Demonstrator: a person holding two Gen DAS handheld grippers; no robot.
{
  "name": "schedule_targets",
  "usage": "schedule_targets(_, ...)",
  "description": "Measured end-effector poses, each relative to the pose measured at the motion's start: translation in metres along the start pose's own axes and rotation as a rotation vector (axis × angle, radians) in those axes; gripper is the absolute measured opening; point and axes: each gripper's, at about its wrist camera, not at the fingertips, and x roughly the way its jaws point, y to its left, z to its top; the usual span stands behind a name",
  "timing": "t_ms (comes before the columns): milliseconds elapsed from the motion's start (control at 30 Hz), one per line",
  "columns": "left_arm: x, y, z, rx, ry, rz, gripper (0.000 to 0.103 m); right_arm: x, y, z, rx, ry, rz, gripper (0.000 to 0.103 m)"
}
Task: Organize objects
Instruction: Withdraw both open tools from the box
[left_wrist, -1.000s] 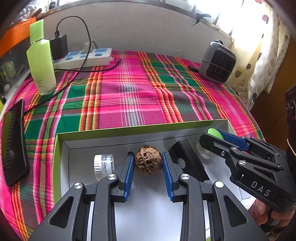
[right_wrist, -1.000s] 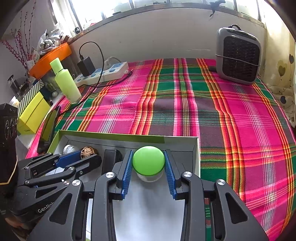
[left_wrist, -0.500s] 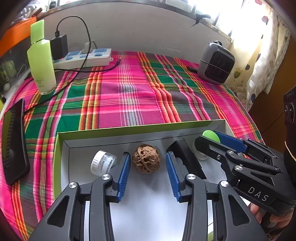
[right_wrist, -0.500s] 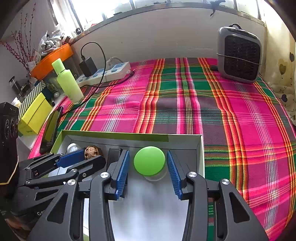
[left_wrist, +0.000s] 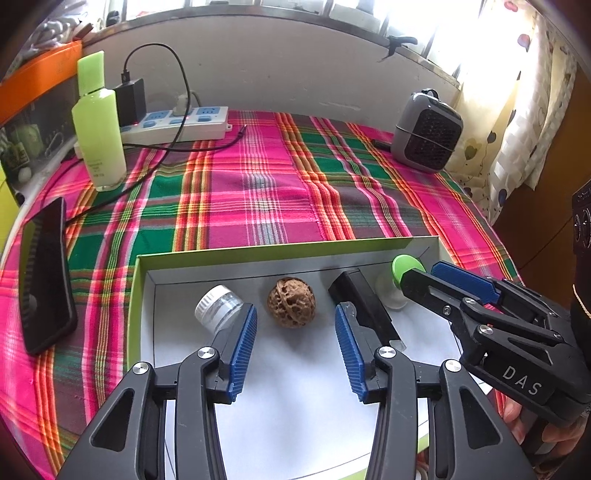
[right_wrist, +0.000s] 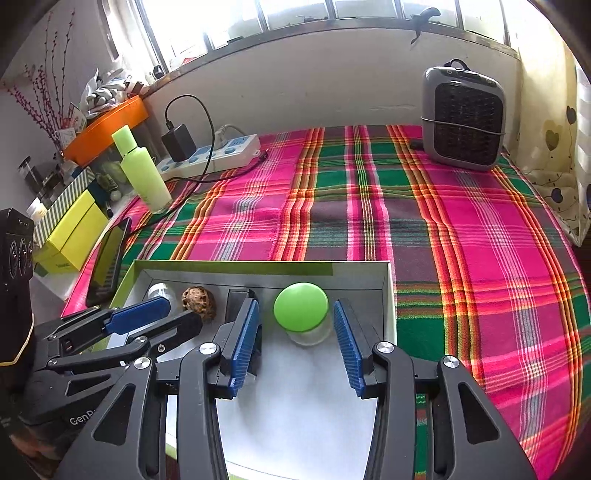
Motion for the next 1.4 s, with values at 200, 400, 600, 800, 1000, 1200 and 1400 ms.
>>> schedule_targets(200,-0.017,-0.003,-0.007,0.01,-0.023,0.01,0.043,-0.013,0.001,-0.007,0.006,-0.017,0.0,0.044)
schedule_targets(400,-0.028,-0.004,-0.016,0.002,-0.032,0.013,0.043,-0.025,0.003,-0.016,0.005,-0.028,-0.004,0.044)
schedule_targets(600,-0.041,-0.003,-0.025,-0.01,-0.051,0.014,0.043,-0.035,0.006,-0.024,0.004,-0.037,-0.002,0.044)
schedule_targets(800,-0.056,-0.002,-0.036,-0.017,-0.069,0.024,0.043,-0.046,0.011,-0.035,-0.003,-0.051,-0.001,0.044)
schedule_targets(1000,-0.068,0.003,-0.05,-0.04,-0.081,0.018,0.043,-0.06,0.015,-0.049,-0.015,-0.069,0.001,0.044)
schedule_targets(1200,-0.082,0.01,-0.065,-0.063,-0.094,0.021,0.043,-0.071,0.019,-0.063,-0.02,-0.077,-0.009,0.044)
schedule_targets(1400,-0.093,0.018,-0.082,-0.084,-0.107,0.027,0.043,-0.08,0.023,-0.082,-0.038,-0.077,-0.011,0.044)
